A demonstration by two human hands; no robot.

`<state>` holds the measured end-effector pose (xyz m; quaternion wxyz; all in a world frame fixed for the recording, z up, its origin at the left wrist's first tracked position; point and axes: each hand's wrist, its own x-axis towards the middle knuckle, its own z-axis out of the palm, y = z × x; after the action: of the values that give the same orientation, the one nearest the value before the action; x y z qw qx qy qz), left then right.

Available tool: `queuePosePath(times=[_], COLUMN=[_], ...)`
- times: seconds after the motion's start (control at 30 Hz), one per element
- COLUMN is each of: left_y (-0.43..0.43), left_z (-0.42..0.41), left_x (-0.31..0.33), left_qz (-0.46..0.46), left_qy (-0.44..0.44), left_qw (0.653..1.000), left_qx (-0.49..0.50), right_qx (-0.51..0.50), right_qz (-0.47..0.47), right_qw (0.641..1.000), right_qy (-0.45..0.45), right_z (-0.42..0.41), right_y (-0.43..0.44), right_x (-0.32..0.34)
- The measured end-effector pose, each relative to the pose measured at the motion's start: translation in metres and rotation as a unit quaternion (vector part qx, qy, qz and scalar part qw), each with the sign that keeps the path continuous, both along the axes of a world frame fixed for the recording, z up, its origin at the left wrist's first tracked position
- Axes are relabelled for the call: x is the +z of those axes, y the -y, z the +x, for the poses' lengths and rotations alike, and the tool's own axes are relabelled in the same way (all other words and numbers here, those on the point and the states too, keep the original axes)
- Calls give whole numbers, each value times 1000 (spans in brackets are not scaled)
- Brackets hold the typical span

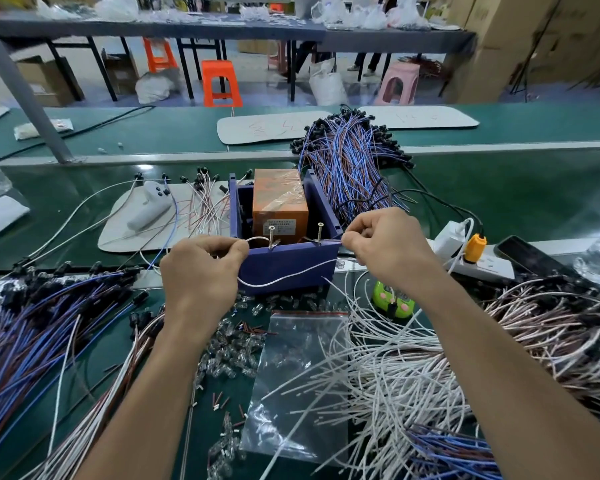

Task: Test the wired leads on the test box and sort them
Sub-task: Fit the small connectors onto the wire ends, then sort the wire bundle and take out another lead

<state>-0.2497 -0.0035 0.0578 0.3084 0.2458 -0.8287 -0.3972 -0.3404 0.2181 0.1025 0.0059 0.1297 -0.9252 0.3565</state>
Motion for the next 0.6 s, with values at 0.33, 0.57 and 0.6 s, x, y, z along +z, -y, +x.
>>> queuePosePath(times=[0.33,0.57,0.6], left_y=[0,-6,-9], left_z=[14,30,34], left_x=[4,12,12], left_qz=[85,438,472], left_qy=[14,-6,-10], left_qw=[996,895,876], left_qx=[-9,-81,-103], right_qx=[29,102,114], right_qz=[-22,43,44], right_qw=[999,993,991], right_qy=[30,44,54], right_z=[19,41,45], right_y=[-23,-38,-36], right_x=[13,27,25])
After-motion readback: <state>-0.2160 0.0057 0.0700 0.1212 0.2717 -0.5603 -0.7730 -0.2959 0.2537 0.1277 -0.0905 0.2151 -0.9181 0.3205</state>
